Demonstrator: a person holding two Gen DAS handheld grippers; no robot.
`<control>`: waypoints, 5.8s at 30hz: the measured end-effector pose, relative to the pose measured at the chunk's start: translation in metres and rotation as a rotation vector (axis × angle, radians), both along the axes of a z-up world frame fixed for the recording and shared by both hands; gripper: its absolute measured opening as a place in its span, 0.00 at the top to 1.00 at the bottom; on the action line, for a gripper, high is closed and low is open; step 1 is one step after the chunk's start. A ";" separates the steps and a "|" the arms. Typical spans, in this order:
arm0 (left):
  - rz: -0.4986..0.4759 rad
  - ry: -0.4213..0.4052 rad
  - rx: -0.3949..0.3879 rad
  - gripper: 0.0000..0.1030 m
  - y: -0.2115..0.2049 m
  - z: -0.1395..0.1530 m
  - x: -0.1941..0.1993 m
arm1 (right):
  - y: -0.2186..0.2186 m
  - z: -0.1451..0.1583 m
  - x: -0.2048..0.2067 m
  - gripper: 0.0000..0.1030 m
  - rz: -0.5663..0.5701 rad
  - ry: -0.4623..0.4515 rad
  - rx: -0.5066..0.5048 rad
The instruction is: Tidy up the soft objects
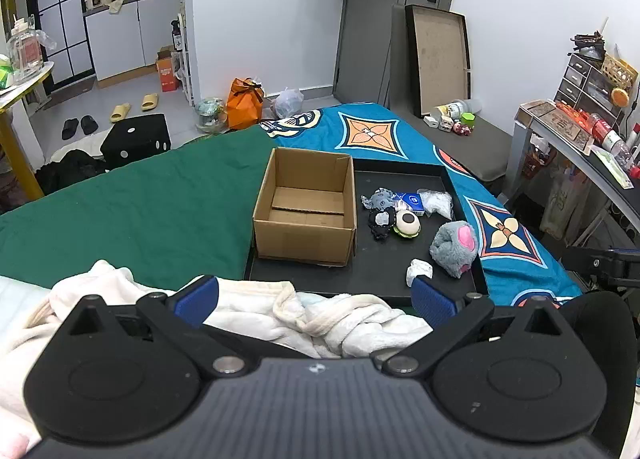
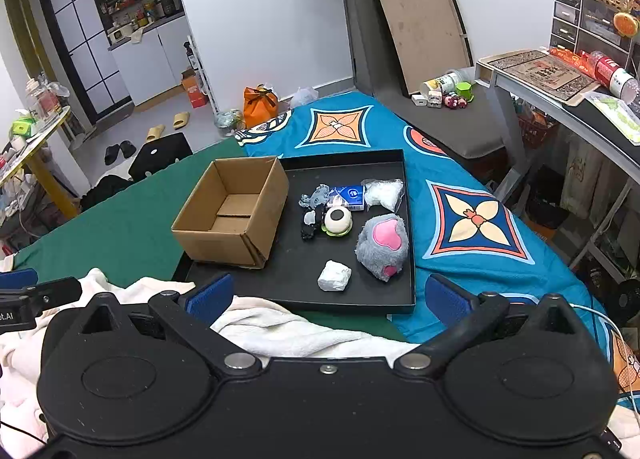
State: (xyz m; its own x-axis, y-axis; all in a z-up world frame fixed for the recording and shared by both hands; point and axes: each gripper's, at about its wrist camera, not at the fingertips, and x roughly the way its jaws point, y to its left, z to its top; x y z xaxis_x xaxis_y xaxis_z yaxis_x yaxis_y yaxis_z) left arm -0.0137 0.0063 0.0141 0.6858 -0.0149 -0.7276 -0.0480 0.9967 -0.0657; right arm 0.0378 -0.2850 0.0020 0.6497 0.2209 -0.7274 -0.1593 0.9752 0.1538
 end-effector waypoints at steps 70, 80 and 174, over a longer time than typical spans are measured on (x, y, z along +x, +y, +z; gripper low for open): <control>0.017 0.020 -0.028 0.01 0.009 -0.013 0.016 | 0.005 -0.024 0.020 0.00 -0.002 0.060 -0.038; 0.042 0.069 -0.030 0.01 0.020 -0.033 0.041 | 0.003 -0.054 0.047 0.00 -0.026 0.115 -0.022; 0.079 0.262 0.055 0.90 0.061 -0.180 0.201 | -0.025 -0.191 0.188 0.57 -0.094 0.206 0.065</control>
State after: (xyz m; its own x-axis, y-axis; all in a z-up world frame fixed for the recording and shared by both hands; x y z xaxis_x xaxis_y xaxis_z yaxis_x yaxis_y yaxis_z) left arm 0.1876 0.0672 -0.1661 0.4720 0.0760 -0.8783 -0.1340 0.9909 0.0137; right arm 0.2257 -0.3102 -0.1888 0.5089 0.2172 -0.8329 -0.0271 0.9712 0.2367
